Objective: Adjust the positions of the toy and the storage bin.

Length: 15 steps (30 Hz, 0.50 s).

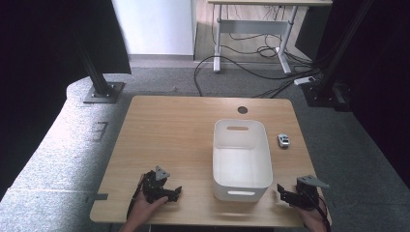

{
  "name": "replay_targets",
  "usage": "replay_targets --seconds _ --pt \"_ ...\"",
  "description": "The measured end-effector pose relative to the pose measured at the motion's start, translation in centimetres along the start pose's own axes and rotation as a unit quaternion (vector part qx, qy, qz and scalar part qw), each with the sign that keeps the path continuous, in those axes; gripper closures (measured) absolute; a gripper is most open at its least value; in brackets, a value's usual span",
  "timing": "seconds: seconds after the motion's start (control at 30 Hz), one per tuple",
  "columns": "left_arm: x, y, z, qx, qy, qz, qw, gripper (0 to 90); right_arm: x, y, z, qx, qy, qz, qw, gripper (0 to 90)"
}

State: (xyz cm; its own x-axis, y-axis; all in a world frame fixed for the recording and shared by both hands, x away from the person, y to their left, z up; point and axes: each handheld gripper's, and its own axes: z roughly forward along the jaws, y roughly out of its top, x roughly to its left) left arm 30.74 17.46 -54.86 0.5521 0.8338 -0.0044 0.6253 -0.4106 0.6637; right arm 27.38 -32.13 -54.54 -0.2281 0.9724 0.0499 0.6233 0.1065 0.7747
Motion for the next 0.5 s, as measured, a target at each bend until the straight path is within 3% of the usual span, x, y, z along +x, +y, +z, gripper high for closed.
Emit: replay_targets --seconds 0.17,0.5 --pt "0.0 0.0 0.0 0.0 0.0 0.0 1.0 1.0 0.1 0.5 -1.0 -0.023 0.006 0.009 0.9997 15.2" --pt "0.0 0.0 0.0 0.0 0.0 0.0 1.0 1.0 0.7 1.0 -1.9 -0.042 0.011 0.008 0.999 15.5"
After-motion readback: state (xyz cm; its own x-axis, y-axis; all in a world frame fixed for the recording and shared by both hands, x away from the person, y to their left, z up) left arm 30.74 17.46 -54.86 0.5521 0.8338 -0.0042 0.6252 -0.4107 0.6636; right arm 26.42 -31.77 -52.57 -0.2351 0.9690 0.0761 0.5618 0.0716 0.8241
